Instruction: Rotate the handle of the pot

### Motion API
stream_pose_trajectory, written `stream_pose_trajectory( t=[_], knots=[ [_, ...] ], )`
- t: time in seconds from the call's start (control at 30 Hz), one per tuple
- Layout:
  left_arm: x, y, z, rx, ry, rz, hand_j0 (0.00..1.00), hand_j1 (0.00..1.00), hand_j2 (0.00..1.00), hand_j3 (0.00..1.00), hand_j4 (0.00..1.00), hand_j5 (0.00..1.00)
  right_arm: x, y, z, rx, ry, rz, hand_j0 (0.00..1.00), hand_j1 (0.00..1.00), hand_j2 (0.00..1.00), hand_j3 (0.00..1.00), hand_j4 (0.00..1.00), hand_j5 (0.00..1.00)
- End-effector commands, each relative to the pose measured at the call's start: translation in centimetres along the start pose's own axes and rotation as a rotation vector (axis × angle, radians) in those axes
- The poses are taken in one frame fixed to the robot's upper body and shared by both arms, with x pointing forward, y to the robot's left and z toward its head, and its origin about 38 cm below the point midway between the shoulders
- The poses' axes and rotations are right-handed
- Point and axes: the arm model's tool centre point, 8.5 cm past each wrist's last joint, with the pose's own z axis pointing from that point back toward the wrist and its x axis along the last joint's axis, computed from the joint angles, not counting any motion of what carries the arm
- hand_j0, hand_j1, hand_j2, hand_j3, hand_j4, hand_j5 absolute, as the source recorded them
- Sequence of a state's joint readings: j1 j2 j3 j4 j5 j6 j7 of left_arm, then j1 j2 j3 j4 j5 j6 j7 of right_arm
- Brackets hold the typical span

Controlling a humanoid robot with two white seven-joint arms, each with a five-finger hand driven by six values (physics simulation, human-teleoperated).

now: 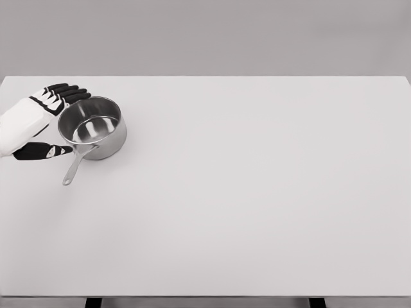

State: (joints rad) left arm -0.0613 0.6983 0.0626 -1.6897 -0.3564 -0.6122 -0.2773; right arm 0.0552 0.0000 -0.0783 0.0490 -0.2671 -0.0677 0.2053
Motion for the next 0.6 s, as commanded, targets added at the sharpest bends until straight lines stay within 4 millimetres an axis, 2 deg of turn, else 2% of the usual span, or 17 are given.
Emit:
stream_pose_trajectory(
  t=[0.0,0.17,0.2,0.27,0.3,0.37,0.4,0.47,0.57],
  knots=[
    [0.1,0.1,0.0,0.005,-0.003,0.006,1.00,1.00,1.00,1.00,1.00,1.00,0.0,0.0,0.0,-0.001,0.000,0.000,1.00,1.00,1.00,1.00,1.00,1.00],
    [0.0,0.5,-0.1,0.002,-0.005,-0.006,1.00,1.00,1.00,1.00,1.00,1.00,0.0,0.0,0.0,0.000,-0.001,0.000,1.00,1.00,1.00,1.00,1.00,1.00],
    [0.1,0.1,-0.4,-0.010,-0.014,0.001,1.00,1.00,1.00,1.00,1.00,1.00,0.0,0.0,0.0,0.000,-0.001,0.000,1.00,1.00,1.00,1.00,1.00,1.00],
    [0.6,0.7,-2.1,-0.010,-0.059,-0.013,1.00,1.00,1.00,1.00,1.00,1.00,0.0,0.0,0.0,-0.001,0.000,0.000,1.00,1.00,1.00,1.00,1.00,1.00],
    [1.1,0.7,-3.7,-0.020,-0.098,-0.016,1.00,1.00,1.00,1.00,1.00,1.00,0.0,0.0,0.0,0.000,0.000,0.000,1.00,1.00,1.00,1.00,1.00,1.00],
    [2.1,0.5,-5.7,-0.034,-0.160,0.004,1.00,1.00,1.00,1.00,1.00,1.00,0.0,0.0,0.0,0.000,0.000,0.000,1.00,1.00,1.00,1.00,1.00,1.00],
    [3.3,-0.1,-6.3,-0.047,-0.202,0.016,1.00,1.00,1.00,1.00,1.00,1.00,0.0,0.0,0.0,-0.001,0.000,0.000,1.00,1.00,1.00,1.00,1.00,1.00],
    [5.4,-0.2,-7.0,-0.071,-0.269,-0.004,1.00,1.00,1.00,1.00,1.00,1.00,0.0,0.0,0.0,-0.001,0.000,0.000,1.00,1.00,1.00,1.00,1.00,1.00],
    [7.2,-0.7,-7.3,-0.104,-0.315,-0.049,1.00,1.00,1.00,1.00,1.00,1.00,0.0,0.0,0.0,0.000,0.000,0.000,1.00,1.00,1.00,1.00,1.00,1.00]
  ],
)
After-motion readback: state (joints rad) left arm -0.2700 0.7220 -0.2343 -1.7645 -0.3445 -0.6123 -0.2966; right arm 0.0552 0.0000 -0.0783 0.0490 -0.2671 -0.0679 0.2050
